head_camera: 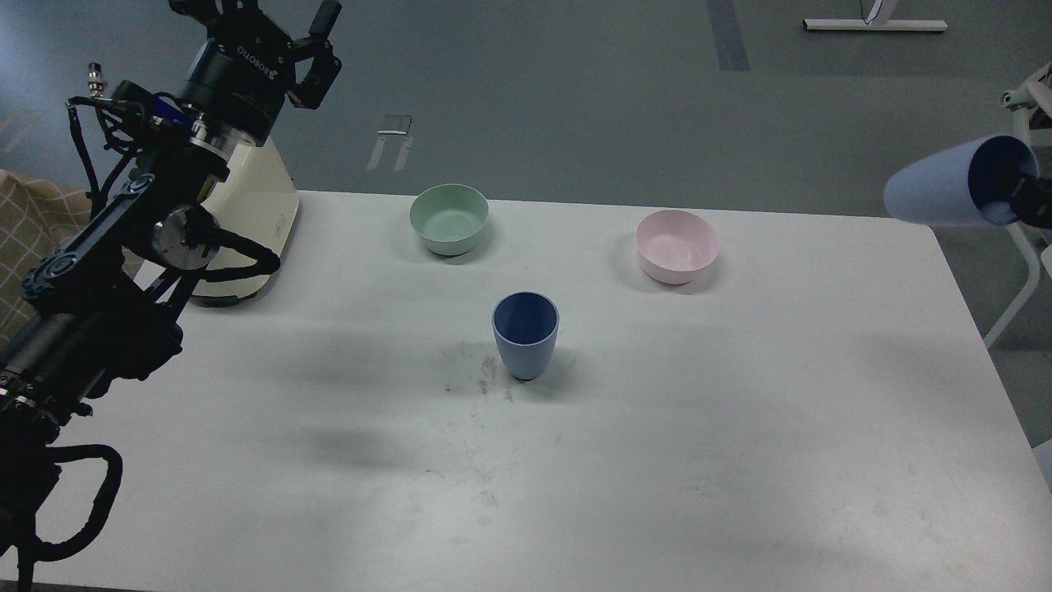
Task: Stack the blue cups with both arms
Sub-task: 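Lift the blue cup with the right gripper and carry it over the center cup, then tilt and lower the held cup into the center blue cup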
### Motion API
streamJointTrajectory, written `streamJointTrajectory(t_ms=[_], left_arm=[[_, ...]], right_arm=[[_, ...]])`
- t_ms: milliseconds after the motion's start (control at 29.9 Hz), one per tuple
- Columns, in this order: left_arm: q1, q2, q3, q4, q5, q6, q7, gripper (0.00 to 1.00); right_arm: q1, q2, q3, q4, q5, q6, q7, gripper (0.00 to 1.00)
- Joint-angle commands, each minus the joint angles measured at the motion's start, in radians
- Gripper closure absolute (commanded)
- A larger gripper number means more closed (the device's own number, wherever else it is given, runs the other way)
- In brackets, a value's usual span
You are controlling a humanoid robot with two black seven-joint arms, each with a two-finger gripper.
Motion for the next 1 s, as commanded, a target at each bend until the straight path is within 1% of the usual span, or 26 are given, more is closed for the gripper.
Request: streamJointTrajectory(t_ms=[0, 33, 167, 234, 301, 367, 434, 501, 668, 869, 969], left_arm=[[0.000, 0.000, -0.001, 0.000, 0.000, 0.000, -0.002, 0.02], [0.000, 0.003, 0.000, 0.000, 0.000, 0.000, -0.002, 0.02], [-0.002, 0.006, -0.001, 0.000, 0.000, 0.000, -0.002, 0.02], [-0.002, 0.007, -0.001, 0.000, 0.000, 0.000, -0.002, 0.02], [-0.002, 0.006, -0.001, 0.000, 0.000, 0.001, -0.002, 0.02], [-0.002, 0.006, -0.001, 0.000, 0.000, 0.001, 0.000, 0.02], [-0.004, 0.003, -0.001, 0.000, 0.000, 0.003, -0.002, 0.02], [-0.007, 0.003, -0.001, 0.000, 0.000, 0.003, 0.000, 0.02], [-0.013, 0.010, -0.001, -0.008, 0.000, 0.003, -0.002, 0.02], [-0.011, 0.015, -0.001, -0.008, 0.000, 0.003, -0.002, 0.02], [-0.011, 0.009, -0.001, -0.008, 0.000, 0.003, -0.002, 0.02]], right_arm=[[0.244, 0.081, -0.218, -0.014, -0.002, 0.000, -0.034, 1.00], [0.321, 0.122, -0.291, -0.024, -0.001, 0.000, -0.035, 1.00], [0.461, 0.228, -0.432, -0.070, -0.001, 0.000, -0.038, 1.00], [0.556, 0.326, -0.525, -0.118, -0.001, 0.000, -0.041, 1.00], [0.635, 0.388, -0.605, -0.161, 0.001, 0.000, -0.048, 1.00], [0.688, 0.429, -0.666, -0.193, 0.001, 0.000, -0.049, 1.00], [0.757, 0.503, -0.761, -0.234, 0.002, 0.000, -0.049, 1.00], [0.776, 0.555, -0.795, -0.251, 0.002, 0.000, -0.049, 1.00], [0.756, 0.608, -0.806, -0.253, 0.004, 0.000, -0.057, 1.00], [0.748, 0.598, -0.886, -0.250, 0.013, 0.000, -0.057, 1.00], [0.716, 0.585, -0.895, -0.250, 0.011, 0.000, -0.057, 1.00]])
